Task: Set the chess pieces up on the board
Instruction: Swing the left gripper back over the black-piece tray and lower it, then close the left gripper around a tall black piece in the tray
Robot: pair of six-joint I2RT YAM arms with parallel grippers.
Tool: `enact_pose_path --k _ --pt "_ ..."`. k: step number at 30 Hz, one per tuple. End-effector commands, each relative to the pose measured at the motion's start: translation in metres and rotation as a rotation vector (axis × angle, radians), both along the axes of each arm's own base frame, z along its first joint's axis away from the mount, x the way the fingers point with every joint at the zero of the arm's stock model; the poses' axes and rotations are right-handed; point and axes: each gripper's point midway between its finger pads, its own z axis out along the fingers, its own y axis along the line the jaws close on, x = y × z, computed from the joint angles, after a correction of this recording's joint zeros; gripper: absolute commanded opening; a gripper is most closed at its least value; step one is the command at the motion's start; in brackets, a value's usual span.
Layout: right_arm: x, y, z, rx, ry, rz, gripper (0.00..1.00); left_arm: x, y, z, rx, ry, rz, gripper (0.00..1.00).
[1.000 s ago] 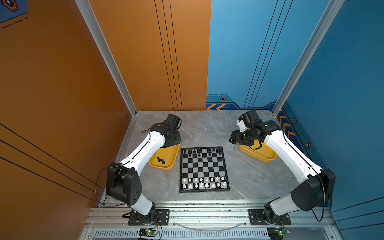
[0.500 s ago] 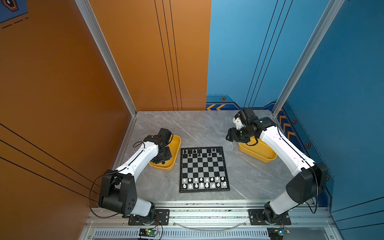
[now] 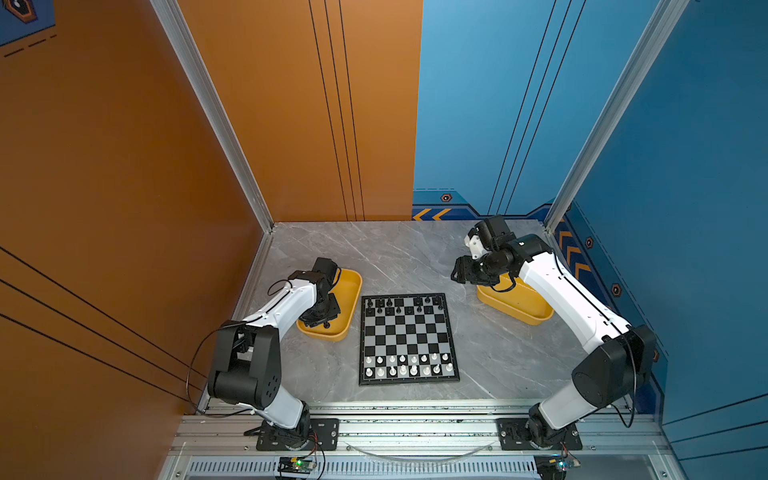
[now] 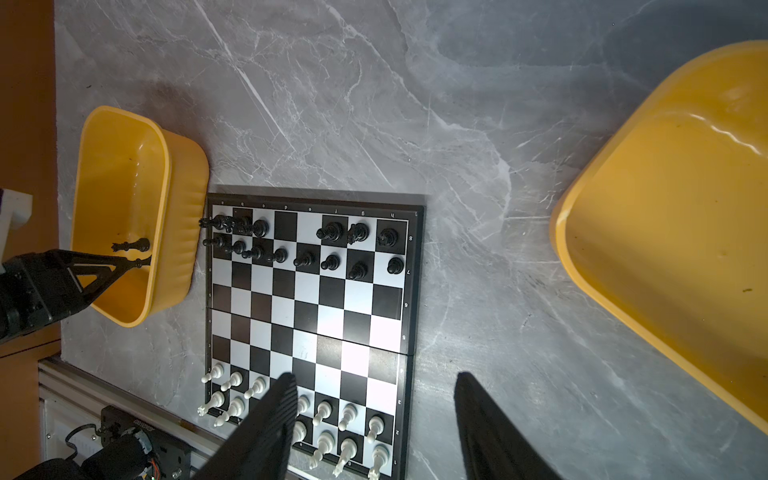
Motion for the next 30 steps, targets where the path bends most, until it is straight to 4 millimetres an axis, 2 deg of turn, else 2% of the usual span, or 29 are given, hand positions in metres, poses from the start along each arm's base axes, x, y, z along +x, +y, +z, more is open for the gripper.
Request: enact_pose_path --k 1,15,24,30 --pt "-0.005 -0.006 0.005 -0.014 -0.02 -0.011 0.63 0.001 -0.001 -0.008 -0.014 0.026 -0.021 0.38" --pt "0.002 -0.008 0.007 -0.014 -0.023 -0.026 0.63 0.013 0.005 -0.02 -0.01 0.056 -0.029 0.29" --pt "0.009 -0.006 0.006 -0.014 -0.02 -0.027 0.63 0.021 0.007 -0.021 -0.018 0.057 -0.033 0.14" --pt "0.014 -0.004 0.006 -0.014 -0.018 -0.029 0.63 0.03 -0.001 -0.009 -0.053 0.036 -0.043 0.07"
